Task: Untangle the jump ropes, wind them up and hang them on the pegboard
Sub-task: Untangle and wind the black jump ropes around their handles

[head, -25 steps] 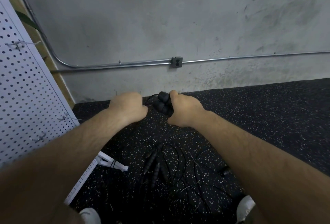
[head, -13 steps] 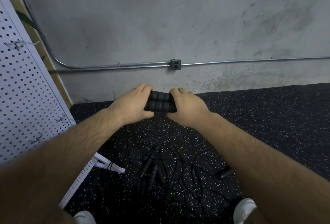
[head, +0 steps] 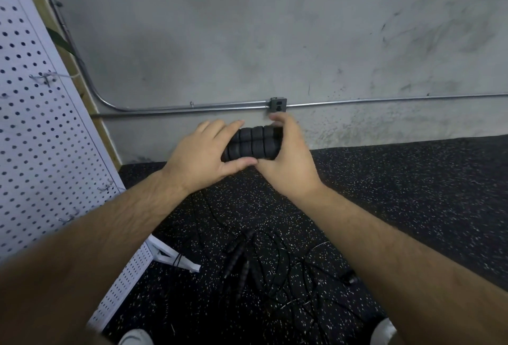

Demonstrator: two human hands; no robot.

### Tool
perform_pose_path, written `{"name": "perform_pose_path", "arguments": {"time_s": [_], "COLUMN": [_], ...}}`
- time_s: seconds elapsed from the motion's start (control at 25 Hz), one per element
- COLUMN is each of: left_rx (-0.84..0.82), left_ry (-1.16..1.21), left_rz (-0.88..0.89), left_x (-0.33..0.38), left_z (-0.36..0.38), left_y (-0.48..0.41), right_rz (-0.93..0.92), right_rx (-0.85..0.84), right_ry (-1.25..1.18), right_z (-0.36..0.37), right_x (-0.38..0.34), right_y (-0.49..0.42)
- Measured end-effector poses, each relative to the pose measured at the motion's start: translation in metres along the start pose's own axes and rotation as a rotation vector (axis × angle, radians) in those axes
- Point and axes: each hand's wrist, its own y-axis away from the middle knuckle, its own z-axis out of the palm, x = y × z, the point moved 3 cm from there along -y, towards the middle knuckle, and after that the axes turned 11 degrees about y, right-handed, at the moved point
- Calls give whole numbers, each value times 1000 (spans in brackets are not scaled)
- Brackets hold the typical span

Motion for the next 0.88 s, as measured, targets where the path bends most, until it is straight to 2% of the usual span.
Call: {"name": "perform_pose_path", "arguments": {"time_s": [0.08,0.12,0.28,0.48,0.6,0.76,0.88], "left_rx": [25,31,31,33,-53,-270,-378], "left_ry": [144,186,342,437,348,115,-109], "left_rz": [-96,-116,-140,-139,-111,-65,26], "left_x": [-1,-1,-3,-17,-38,-56,-62], "left_z": [-5,-7,-14,-26,-33,-38,-36], "left_y": [2,4,9,19,26,40,50], "right_rz": [133,150,91,103,131,31,170], "right_rx": [27,-35,-503,-654,-766,-795,-759], "right_ry": [-319,-348,-375,-439,-361,72,-15], "right_z": [15,30,96,130,111,50,18], "right_x": [1,1,-22,-39,-30,-3,7], "right_y": [4,5,11,15,9,-11,-16]}}
